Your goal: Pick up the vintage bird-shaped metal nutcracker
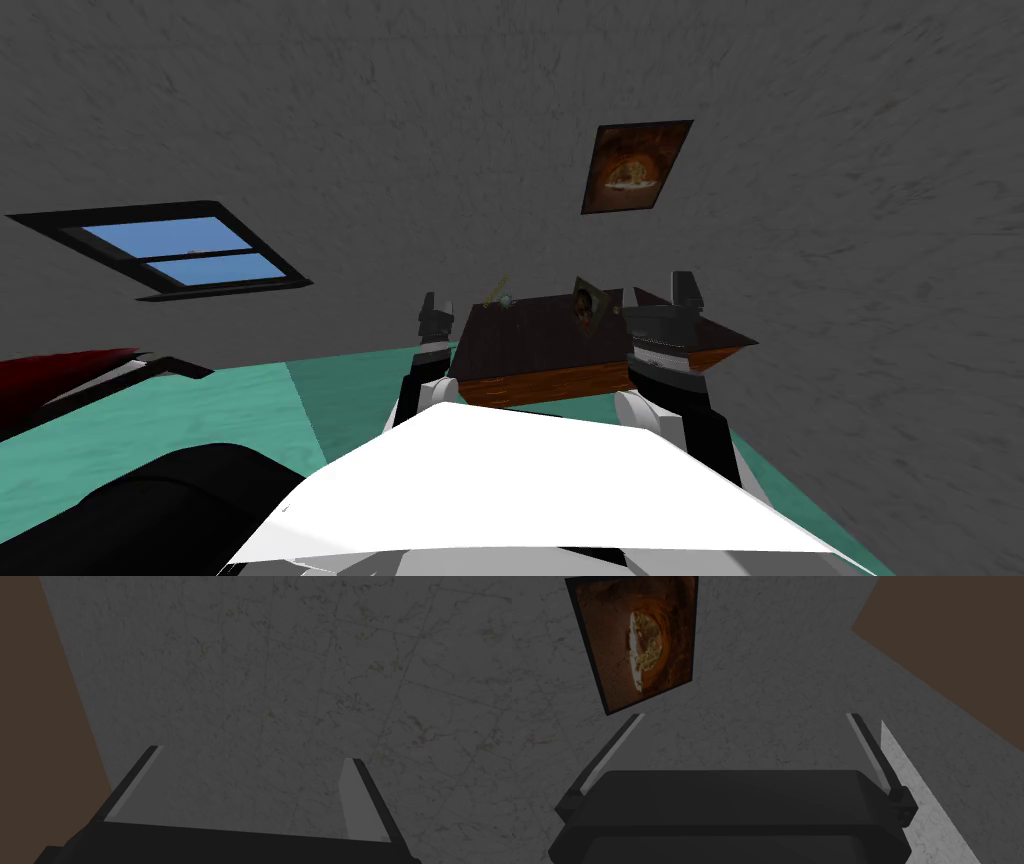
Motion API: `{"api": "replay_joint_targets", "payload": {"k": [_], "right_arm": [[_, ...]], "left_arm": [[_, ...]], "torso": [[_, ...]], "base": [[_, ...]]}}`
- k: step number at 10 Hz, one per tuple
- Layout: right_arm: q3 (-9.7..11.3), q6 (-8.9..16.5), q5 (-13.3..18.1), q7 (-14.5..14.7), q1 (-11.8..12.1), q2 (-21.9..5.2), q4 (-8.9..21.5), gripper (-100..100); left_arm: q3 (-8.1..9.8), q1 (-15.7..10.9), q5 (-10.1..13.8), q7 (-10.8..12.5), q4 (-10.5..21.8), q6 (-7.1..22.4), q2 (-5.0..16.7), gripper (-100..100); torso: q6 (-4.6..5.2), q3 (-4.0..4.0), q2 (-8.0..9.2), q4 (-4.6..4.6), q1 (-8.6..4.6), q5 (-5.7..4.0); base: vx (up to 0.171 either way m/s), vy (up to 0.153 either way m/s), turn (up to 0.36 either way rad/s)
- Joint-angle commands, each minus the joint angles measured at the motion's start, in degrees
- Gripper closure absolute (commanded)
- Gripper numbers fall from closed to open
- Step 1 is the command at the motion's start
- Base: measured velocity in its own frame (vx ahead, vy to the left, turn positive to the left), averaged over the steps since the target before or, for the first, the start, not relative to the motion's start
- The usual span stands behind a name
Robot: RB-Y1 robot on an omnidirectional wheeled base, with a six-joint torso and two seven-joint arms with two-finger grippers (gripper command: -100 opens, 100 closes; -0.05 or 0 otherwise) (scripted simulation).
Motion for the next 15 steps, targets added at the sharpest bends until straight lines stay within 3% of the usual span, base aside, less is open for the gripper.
{"api": "replay_joint_targets", "payload": {"k": [1,5,6,8,15], "right_arm": [[0.0,0.0,0.0,0.0,0.0,0.0,0.0,0],[0.0,0.0,0.0,0.0,-0.01,0.0,0.0,0],[0.0,0.0,0.0,0.0,-0.01,0.0,0.0,0],[0.0,0.0,0.0,0.0,-0.01,0.0,0.0,0],[0.0,0.0,0.0,0.0,-0.01,0.0,0.0,0]], "left_arm": [[0.47,-0.2,0.46,1.11,0.3,0.53,2.08,-100],[3.19,-1.26,2.95,7.08,2.19,3.62,7.49,-100],[3.19,-1.26,2.95,7.61,2.19,3.62,7.49,-100],[5.26,-2.02,4.74,11.32,3.88,6.01,9.26,-100],[8.97,-3.31,7.73,22.07,7.41,10.37,10.81,-100]], "torso": [[0.0,0.0,0.0,0.0,0.0,0.0],[0.02,0.11,0.18,0.04,0.09,0.02],[0.02,0.12,0.22,0.05,0.13,0.03],[0.02,0.09,0.16,0.04,0.08,0.02],[0.02,0.07,0.13,0.03,0.06,0.01]], "base": [[-0.015,0.006,-0.136],[-0.048,0.019,-0.191],[-0.045,0.018,-0.125],[-0.048,0.011,-0.29],[-0.039,0.005,-0.184]]}}
